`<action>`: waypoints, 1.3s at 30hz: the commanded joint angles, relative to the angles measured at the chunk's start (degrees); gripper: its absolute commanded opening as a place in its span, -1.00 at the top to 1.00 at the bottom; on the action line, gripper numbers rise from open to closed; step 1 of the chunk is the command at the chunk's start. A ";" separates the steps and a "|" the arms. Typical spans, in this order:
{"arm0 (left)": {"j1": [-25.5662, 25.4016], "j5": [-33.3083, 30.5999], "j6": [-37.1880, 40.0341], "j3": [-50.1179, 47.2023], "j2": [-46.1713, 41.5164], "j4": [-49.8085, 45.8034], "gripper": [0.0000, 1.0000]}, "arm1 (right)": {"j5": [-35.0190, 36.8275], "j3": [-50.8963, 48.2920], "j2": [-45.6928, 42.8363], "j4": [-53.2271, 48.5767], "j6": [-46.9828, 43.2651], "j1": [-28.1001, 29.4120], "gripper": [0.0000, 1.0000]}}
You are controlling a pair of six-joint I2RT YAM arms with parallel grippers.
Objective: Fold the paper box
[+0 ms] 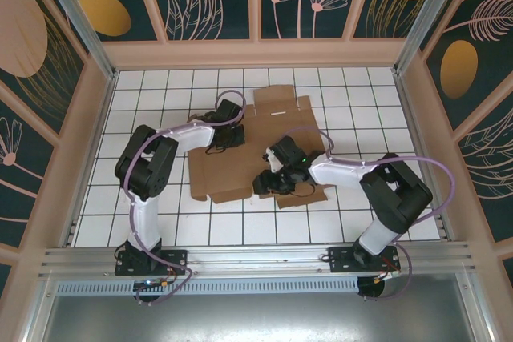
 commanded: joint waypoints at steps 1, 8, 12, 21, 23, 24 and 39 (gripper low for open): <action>0.66 -2.01 2.89 -0.35 -1.98 -4.55 1.00 | -4.06 1.62 -7.55 0.27 1.05 -7.66 -0.39; 1.22 11.09 -1.70 -14.77 -15.39 2.88 0.72 | 5.34 -0.17 -11.34 -7.34 -3.39 -21.21 -0.35; 1.19 12.90 -4.87 -23.36 -19.37 6.36 0.77 | 7.84 -1.78 -8.27 -7.23 -3.88 -21.25 -0.21; 7.17 10.53 -2.41 -24.16 -14.48 1.39 0.88 | 4.78 -3.72 -1.63 -4.04 -1.19 -8.80 -0.18; 8.08 9.27 -0.84 -22.68 -13.90 -0.78 0.88 | 3.62 -3.57 -2.86 -2.78 0.31 -6.75 -0.18; 8.22 9.35 -0.39 -22.04 -13.96 -1.31 0.89 | 4.10 -3.32 -3.77 -2.90 0.69 -6.58 -0.18; 12.68 19.71 -1.88 -27.19 -21.02 6.30 0.76 | -2.04 -17.16 -24.92 7.13 -3.14 -31.76 -0.86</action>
